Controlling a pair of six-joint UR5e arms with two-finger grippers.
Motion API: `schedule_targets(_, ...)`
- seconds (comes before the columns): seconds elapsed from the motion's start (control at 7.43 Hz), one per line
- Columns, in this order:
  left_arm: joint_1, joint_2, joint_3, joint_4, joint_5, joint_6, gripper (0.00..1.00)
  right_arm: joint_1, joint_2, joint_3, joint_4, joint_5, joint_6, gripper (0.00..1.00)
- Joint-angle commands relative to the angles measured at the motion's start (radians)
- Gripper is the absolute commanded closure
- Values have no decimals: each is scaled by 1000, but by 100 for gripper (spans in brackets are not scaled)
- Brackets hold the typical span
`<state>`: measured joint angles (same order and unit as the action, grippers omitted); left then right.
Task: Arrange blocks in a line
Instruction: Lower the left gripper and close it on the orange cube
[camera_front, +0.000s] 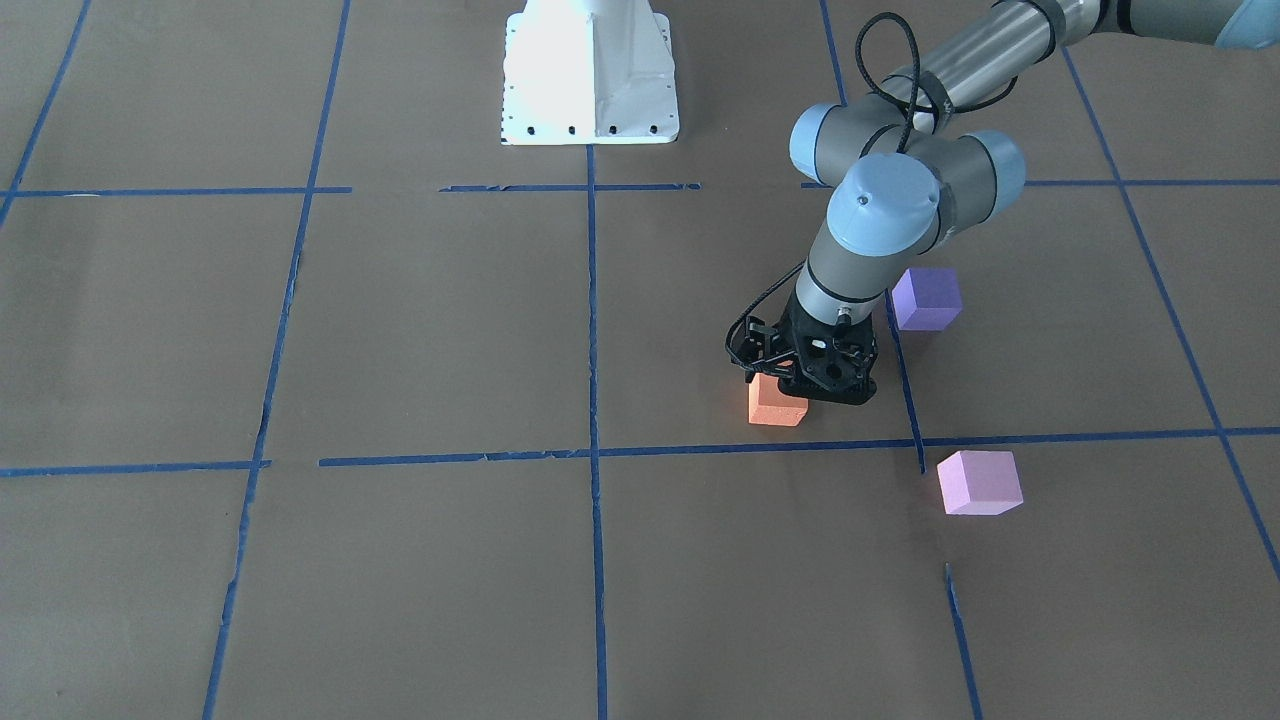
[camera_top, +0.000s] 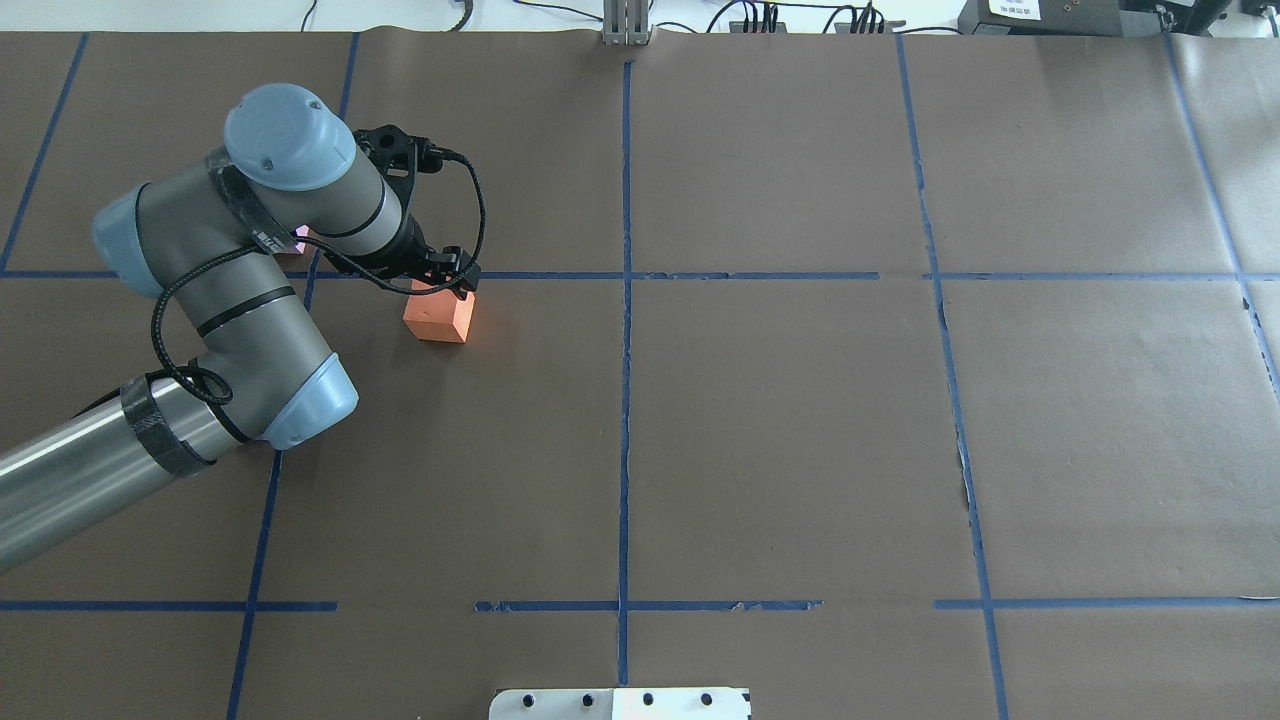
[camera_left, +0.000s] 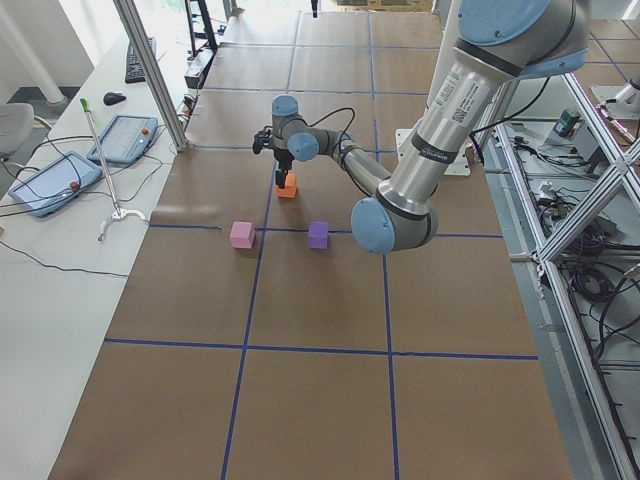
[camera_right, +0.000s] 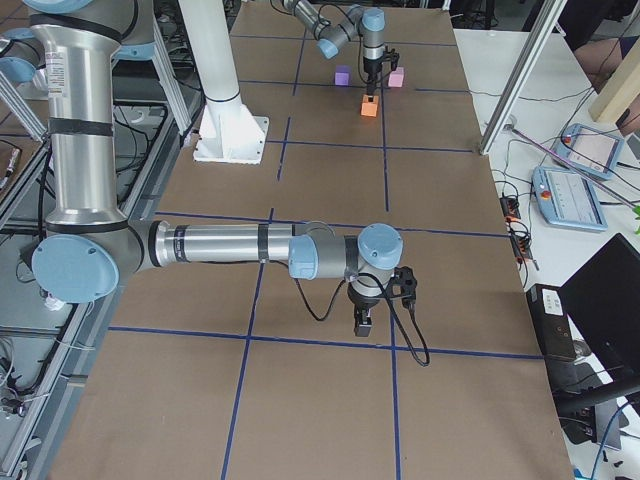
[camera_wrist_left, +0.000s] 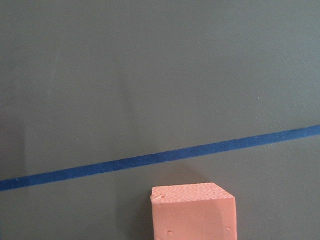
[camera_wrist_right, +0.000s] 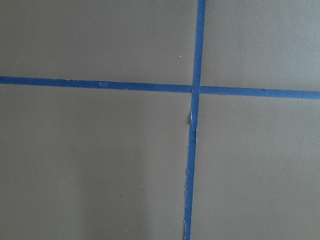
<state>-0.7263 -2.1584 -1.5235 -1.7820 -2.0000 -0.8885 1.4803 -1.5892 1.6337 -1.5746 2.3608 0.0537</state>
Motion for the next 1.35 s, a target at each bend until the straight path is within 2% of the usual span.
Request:
schedule_targets(0.0, 16, -9, 26, -1, 1, -3, 0, 0, 0, 0, 1, 0, 0, 0)
schedule_targets(0.54, 27, -15, 72, -42, 7, -13, 1, 0, 0, 0, 1, 0, 0, 0)
schedule_targets(0.81, 27, -15, 95, -59, 16, -13, 5, 0, 0, 0, -1, 0, 0, 0)
schedule_targets(0.94, 28, -17, 111, -62, 17, -12, 10, 0, 0, 0, -1, 0, 0, 0)
schedule_targets(1.21, 28, -26, 111, -65, 15, -13, 40, 0, 0, 0, 1, 0, 0, 0)
